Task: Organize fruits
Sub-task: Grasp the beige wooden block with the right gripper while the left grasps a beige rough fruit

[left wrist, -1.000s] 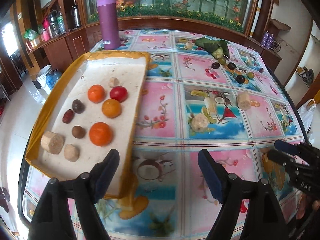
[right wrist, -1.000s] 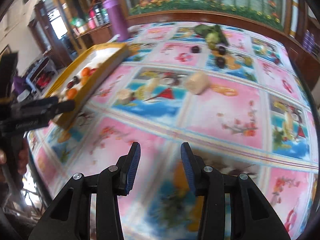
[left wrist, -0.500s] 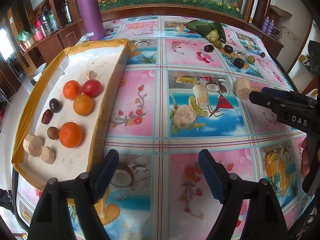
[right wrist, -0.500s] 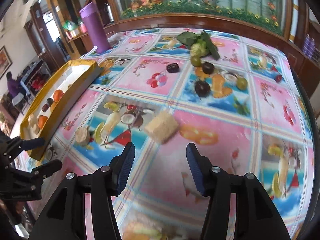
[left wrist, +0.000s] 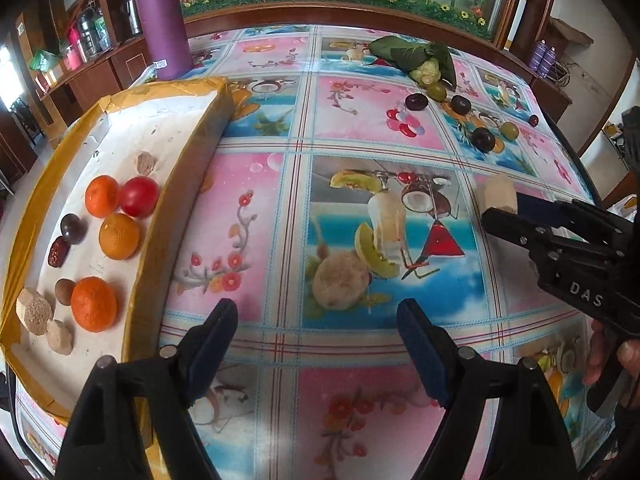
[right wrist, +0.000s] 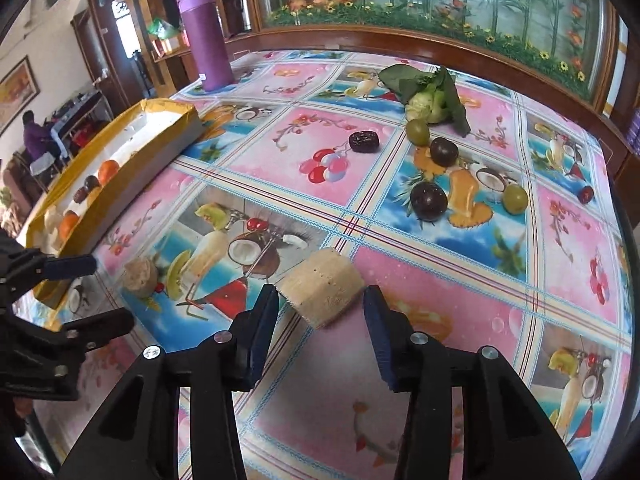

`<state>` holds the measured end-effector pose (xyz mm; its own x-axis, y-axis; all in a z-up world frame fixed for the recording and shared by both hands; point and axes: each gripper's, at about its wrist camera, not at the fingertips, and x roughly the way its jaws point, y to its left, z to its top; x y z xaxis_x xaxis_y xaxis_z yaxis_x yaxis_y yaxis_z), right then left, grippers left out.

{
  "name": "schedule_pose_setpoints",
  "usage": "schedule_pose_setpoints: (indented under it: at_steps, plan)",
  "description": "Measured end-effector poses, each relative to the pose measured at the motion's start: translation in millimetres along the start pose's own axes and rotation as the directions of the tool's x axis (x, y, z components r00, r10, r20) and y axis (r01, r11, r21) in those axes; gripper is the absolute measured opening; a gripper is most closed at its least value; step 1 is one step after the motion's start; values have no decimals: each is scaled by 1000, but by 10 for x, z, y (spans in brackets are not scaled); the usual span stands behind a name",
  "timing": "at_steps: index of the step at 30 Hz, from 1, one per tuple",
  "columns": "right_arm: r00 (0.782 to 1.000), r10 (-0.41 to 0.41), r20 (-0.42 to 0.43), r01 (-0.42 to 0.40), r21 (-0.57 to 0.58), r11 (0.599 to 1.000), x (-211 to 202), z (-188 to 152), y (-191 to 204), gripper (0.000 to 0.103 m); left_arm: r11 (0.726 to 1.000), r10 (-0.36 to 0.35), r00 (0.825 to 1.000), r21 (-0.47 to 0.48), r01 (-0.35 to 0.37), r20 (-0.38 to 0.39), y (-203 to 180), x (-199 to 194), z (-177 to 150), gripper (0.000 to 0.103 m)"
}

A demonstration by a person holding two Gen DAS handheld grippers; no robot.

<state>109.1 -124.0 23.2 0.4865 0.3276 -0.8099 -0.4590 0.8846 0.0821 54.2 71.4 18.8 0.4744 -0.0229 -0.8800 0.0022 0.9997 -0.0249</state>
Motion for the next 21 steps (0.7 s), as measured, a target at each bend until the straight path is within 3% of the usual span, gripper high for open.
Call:
schedule_pose_setpoints:
  at_steps: [1, 2, 6, 15, 21]
  plan:
    - [1000, 6, -1, -6, 7, 1000, -16, -9, -10, 43, 1000, 0, 1000, 2, 0, -2, -8, 36, 15, 76]
    - [1000, 16, -4, -16, 16, 1000, -34, -24, -25, 43, 1000, -7, 1000, -1, 7, -11, -9, 80, 20, 62]
    - [999, 36, -2, -36, 41, 999, -101, -72, -53, 43, 1000, 0, 998, 24, -2, 58, -14, 71, 30, 33]
    - [999, 14, 36, -15, 40, 999, -309, -158, 45, 43, 994, -105, 992, -25, 107, 70, 110, -104, -67, 32]
    - [998, -15, 62, 13, 42, 999, -535, -261, 166, 43, 996, -92, 991, -8, 93, 96, 71, -337, -192, 32]
